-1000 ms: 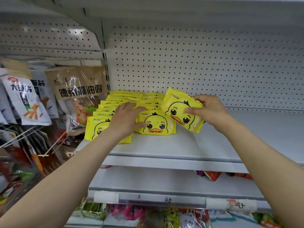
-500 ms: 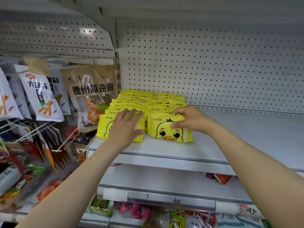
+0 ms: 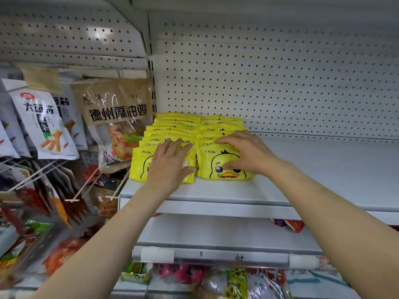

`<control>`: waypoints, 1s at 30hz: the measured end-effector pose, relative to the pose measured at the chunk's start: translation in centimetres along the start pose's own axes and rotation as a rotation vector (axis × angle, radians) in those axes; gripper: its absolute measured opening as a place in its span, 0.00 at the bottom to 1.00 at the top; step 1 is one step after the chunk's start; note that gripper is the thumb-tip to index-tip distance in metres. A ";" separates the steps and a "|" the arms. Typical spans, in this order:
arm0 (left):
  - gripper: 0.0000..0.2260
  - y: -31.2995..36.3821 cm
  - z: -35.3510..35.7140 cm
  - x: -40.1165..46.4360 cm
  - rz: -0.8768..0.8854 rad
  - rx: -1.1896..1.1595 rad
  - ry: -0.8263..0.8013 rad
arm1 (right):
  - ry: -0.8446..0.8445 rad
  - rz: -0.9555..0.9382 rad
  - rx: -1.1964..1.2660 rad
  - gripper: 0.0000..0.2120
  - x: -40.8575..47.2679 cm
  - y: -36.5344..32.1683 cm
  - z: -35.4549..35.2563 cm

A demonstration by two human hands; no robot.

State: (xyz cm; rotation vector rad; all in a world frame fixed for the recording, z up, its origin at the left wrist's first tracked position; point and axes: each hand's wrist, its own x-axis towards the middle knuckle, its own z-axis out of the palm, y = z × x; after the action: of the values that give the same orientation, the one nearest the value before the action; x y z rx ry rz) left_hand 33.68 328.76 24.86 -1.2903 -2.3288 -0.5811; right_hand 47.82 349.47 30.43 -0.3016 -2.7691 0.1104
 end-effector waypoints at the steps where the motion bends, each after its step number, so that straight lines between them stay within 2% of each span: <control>1: 0.31 -0.1 0.1 0.0 0.001 -0.003 -0.002 | 0.006 -0.004 -0.011 0.36 -0.1 -0.1 0.2; 9: 0.31 0.0 -0.1 -0.1 0.005 0.001 0.006 | 0.036 0.044 -0.121 0.35 -0.8 -1.2 0.5; 15: 0.31 0.9 -1.1 0.1 -0.046 0.068 -0.102 | 0.026 0.092 -0.216 0.34 -1.8 -2.9 0.1; 19: 0.32 2.5 -3.4 -0.4 -0.119 0.101 -0.155 | 0.049 0.127 -0.197 0.31 -2.8 -3.8 -1.0; 25: 0.32 5.4 -10.2 -4.4 -0.222 0.174 -0.067 | 0.063 -0.007 -0.178 0.29 -5.5 -7.7 -3.8; 30: 0.31 5.8 -15.7 -10.8 -0.299 0.225 -0.002 | 0.084 -0.186 -0.061 0.26 -8.7 -13.6 -4.5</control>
State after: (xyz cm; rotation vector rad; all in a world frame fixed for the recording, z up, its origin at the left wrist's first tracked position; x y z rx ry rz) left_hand 46.29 315.66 32.96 -0.8506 -2.5237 -0.3913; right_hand 54.75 334.47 33.22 -0.0615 -2.7048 -0.0329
